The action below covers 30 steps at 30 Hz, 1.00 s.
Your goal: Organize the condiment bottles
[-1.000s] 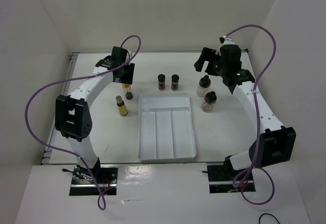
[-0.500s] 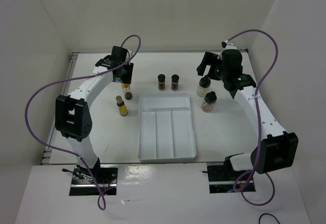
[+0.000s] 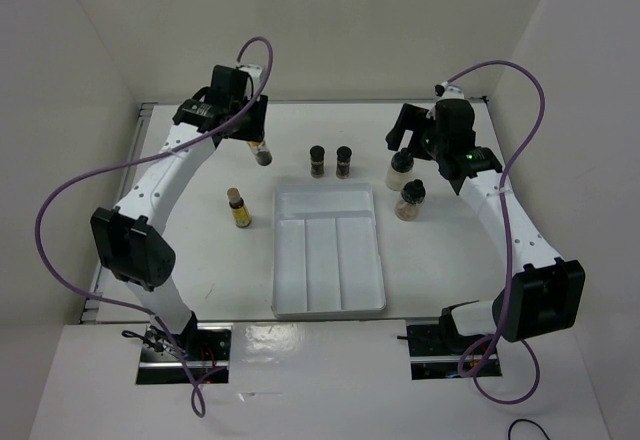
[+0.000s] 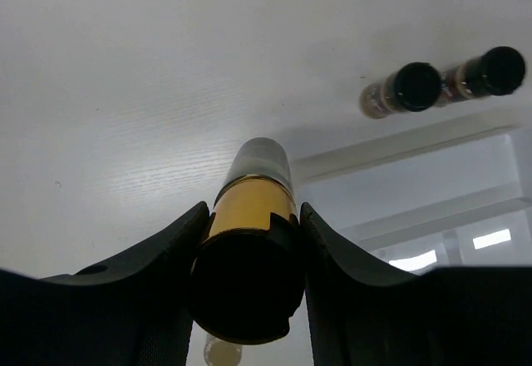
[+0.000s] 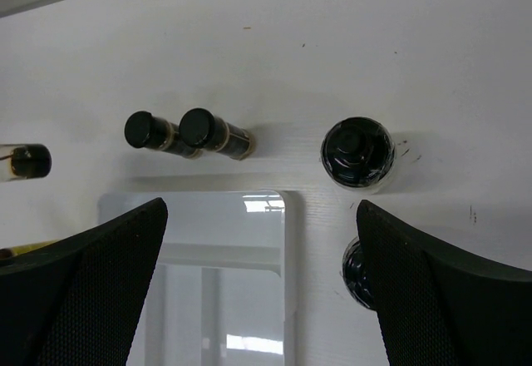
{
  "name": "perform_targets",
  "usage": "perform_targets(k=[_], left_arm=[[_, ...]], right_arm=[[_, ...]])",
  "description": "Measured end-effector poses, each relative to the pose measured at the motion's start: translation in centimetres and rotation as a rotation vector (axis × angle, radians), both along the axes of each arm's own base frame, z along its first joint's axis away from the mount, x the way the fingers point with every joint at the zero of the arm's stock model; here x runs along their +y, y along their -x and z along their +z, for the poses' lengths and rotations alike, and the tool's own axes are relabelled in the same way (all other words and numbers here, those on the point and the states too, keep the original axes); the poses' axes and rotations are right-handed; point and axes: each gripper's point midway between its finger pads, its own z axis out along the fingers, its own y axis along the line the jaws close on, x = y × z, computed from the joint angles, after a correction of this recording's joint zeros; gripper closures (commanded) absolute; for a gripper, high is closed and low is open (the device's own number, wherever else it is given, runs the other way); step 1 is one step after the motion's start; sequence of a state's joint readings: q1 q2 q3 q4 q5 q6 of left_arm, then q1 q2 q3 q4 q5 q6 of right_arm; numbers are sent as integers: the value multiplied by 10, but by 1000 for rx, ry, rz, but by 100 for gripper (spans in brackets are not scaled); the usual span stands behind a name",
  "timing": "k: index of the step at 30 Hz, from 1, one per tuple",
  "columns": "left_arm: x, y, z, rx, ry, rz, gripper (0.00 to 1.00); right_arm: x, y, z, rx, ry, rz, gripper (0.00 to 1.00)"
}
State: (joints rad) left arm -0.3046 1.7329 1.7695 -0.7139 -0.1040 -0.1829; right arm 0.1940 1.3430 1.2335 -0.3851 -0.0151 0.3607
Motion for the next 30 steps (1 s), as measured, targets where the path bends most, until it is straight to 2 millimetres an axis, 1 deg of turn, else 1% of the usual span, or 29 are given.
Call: perform_targets(k=[2,4,6,10,11,14,20,24,30], left_arm=[[-15,6,12,-21,12,-37,84],[-30,14,18,-29,23,-78,84],[-45,25,17,-20,30,-121,84],[-68,42,6,19,33,-187,84],[-72,45,3,30,31,-198,84],[-81,52,1,41,29,-226,83],[-98,58,-4,49,26,-266,83],[-106,58,-9,52,24,-279,82],[-108,61,-23,76,19,-289,80]], right_arm=[[0,0,0,0,-1,-2,2],[0,0,0,0,-3,-5,2],[0,0,0,1,-5,-8,2],[0,0,0,3,-10,-11,2],[0,0,-1,4,-11,-12,2],[0,1,-6,15,-11,-13,2],[0,2,-7,19,-14,-15,2],[0,2,-7,21,-20,-21,2],[-3,3,-14,35,-15,-34,2]])
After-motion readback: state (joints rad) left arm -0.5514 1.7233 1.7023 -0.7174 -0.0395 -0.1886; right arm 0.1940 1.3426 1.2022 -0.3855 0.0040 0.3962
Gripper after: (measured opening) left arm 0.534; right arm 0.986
